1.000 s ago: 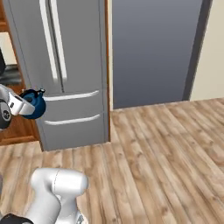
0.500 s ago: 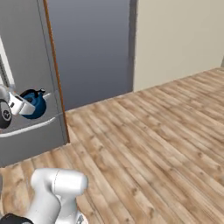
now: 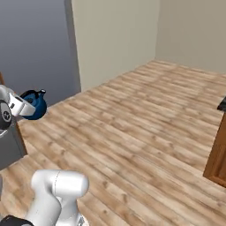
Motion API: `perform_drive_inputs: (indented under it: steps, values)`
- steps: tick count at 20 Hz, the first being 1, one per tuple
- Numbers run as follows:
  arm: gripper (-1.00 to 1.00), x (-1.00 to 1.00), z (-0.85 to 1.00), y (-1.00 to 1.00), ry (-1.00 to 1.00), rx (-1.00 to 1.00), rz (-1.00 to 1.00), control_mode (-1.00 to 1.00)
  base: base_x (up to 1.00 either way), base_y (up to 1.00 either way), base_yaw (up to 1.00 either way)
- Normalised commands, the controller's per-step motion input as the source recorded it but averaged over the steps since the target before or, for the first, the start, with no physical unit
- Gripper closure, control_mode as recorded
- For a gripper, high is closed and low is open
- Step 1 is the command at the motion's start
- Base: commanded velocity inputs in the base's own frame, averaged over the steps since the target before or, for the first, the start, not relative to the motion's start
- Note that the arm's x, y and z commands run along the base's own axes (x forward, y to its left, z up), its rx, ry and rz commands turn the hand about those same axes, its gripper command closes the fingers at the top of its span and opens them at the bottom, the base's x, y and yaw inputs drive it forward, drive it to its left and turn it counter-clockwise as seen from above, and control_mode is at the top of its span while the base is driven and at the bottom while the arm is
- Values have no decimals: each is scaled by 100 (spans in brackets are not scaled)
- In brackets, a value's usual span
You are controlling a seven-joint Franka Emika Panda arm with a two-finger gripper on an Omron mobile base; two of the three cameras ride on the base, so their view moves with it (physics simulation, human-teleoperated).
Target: The kettle is done boiling. Turn off the stove, then wait for 300 timesteps before moving the kettle to the dining table.
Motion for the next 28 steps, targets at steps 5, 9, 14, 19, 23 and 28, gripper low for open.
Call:
perform_drive_inputs:
  steps: [5,9,14,19,23,28]
  values:
    - [100,0,0,0,0,0,0,100,15,0,-54]
    - [100,0,0,0,0,0,0,100,51,-4,-53]
    - [100,0,0,0,0,0,0,100,74,0,-47]
    - [100,0,0,0,0,0,0,100,90,0,-40]
    - [100,0,0,0,0,0,0,100,99,0,-32]
    - [100,0,0,0,0,0,0,100,99,0,-29]
